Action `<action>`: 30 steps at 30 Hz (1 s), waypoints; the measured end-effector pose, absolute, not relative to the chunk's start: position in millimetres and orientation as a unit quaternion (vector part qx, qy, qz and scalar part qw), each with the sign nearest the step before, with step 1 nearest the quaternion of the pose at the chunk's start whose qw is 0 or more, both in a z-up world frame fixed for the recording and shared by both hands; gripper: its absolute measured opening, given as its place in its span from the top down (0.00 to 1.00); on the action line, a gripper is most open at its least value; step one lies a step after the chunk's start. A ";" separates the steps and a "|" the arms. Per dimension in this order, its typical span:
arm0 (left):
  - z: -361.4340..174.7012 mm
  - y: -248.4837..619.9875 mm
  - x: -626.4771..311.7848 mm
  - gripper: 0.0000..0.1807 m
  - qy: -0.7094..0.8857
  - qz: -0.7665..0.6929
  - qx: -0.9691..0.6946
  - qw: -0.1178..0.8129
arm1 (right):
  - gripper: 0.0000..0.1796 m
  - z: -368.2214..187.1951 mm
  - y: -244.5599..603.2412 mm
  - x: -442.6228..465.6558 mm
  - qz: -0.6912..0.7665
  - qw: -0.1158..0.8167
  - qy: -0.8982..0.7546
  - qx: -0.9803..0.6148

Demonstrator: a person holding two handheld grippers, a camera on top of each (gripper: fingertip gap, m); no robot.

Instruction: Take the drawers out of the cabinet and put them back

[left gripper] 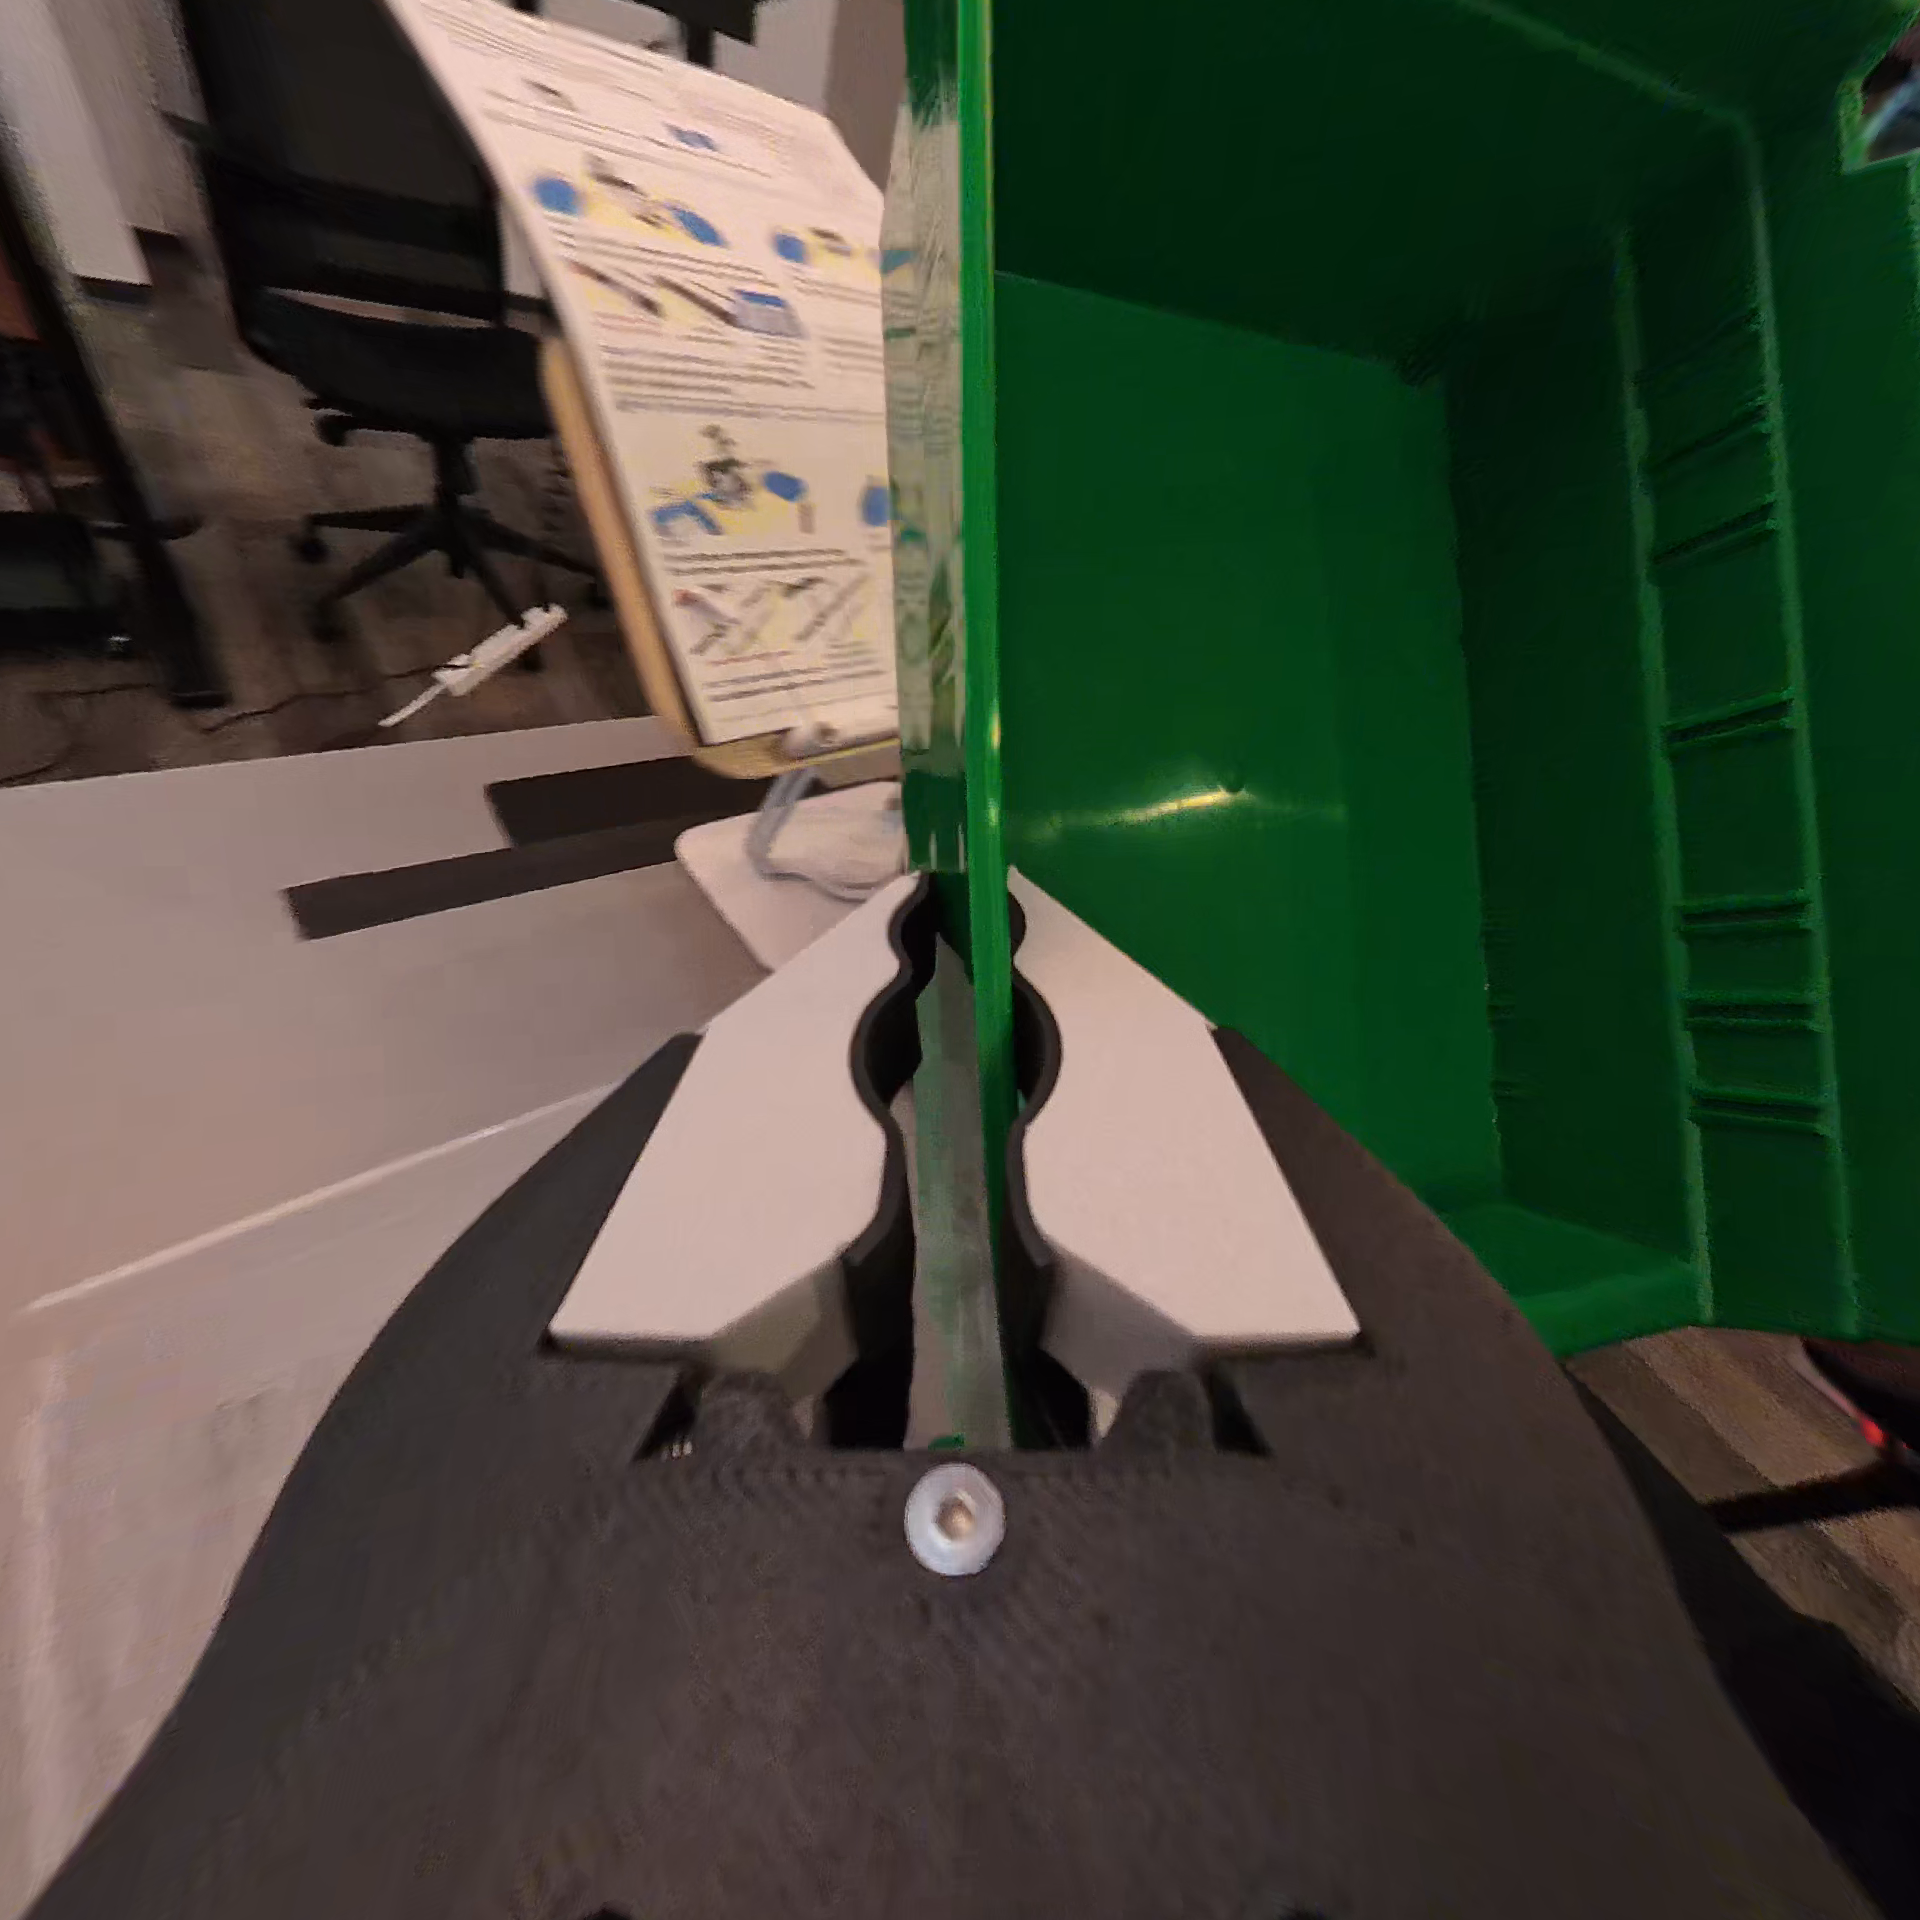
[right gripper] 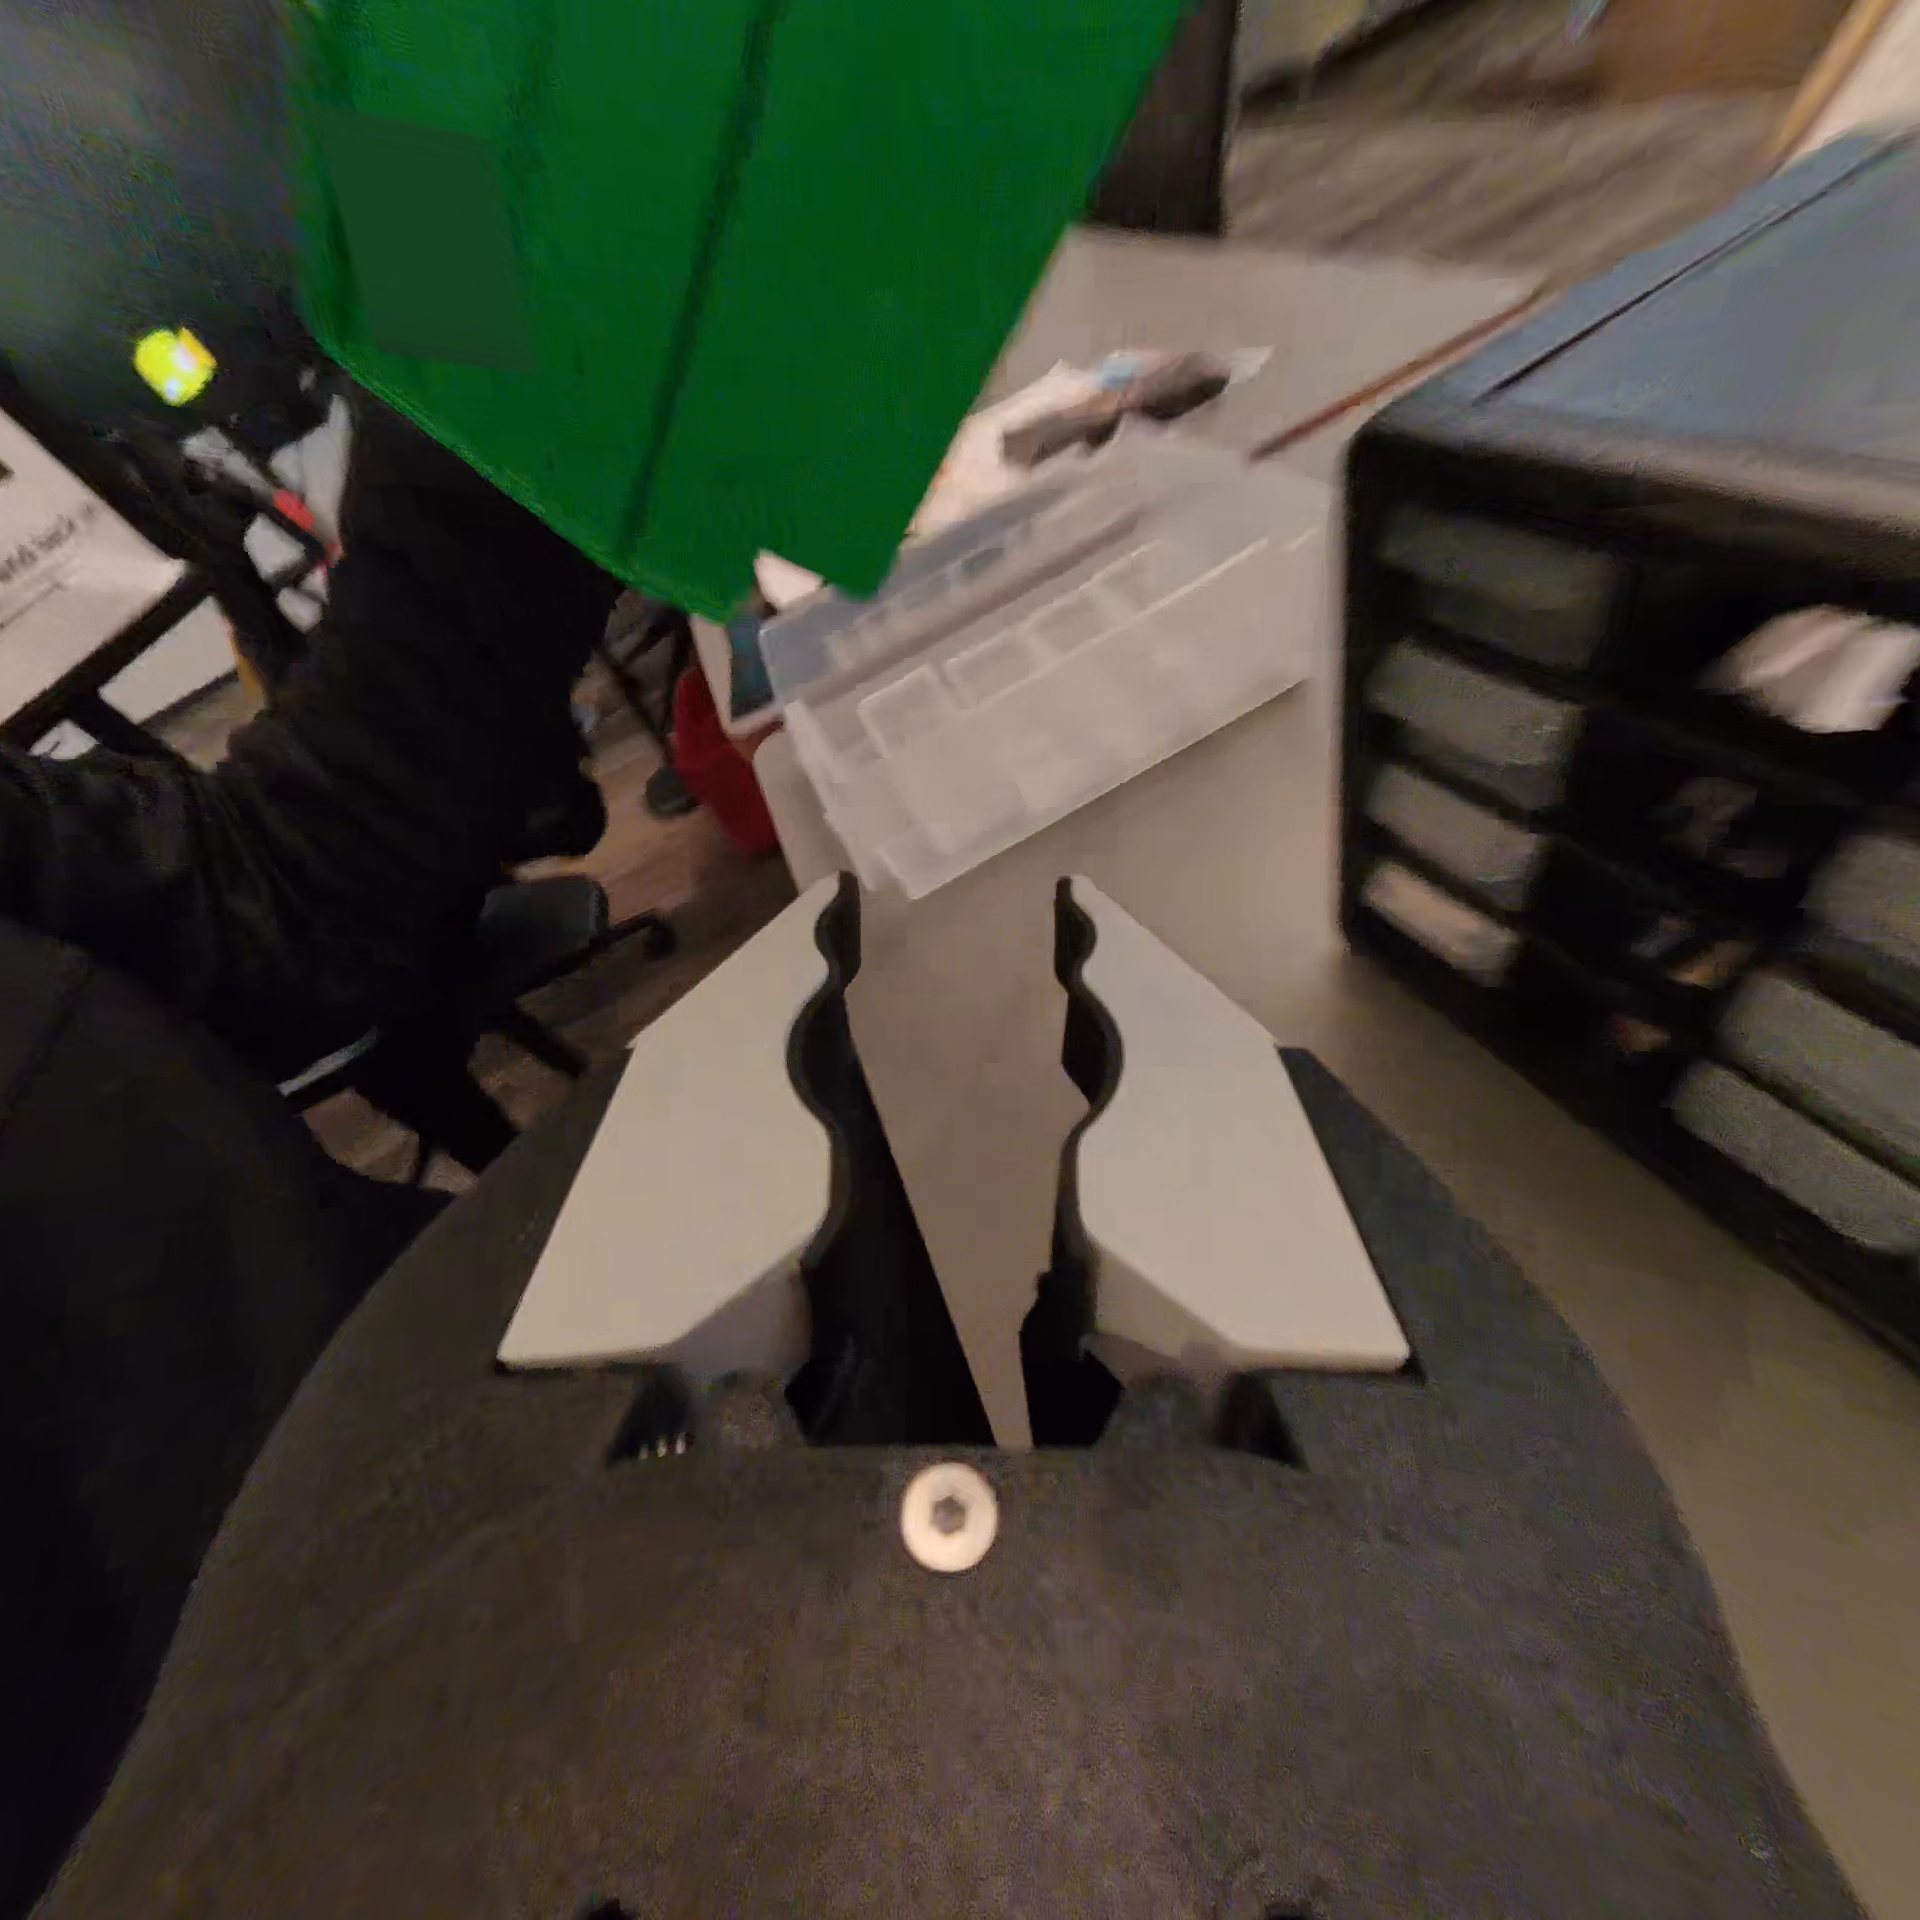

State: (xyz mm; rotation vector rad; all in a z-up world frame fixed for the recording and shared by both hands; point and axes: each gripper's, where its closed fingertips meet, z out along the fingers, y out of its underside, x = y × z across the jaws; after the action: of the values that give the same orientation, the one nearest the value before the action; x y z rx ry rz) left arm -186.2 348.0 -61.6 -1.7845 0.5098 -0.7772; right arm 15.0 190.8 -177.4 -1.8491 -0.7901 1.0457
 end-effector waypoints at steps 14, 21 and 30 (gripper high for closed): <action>-131.1 277.2 150.5 0.96 0.429 -0.313 -0.726 0.438 | 0.38 -114.2 107.0 206.1 0.236 0.675 -0.058 -0.696; -197.0 242.0 252.7 0.91 0.488 -0.319 -0.724 0.368 | 0.42 -153.6 93.9 305.9 0.164 0.648 0.039 -0.742; -308.8 213.6 323.9 0.86 0.495 -0.340 -0.770 0.217 | 0.42 -213.4 120.4 390.4 0.101 0.582 0.086 -0.802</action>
State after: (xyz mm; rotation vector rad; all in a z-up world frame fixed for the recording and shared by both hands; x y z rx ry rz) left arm 323.9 213.6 -308.8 -2.1340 1.3703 -0.9409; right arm 390.4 120.4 -213.4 -1.8735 0.2004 0.2365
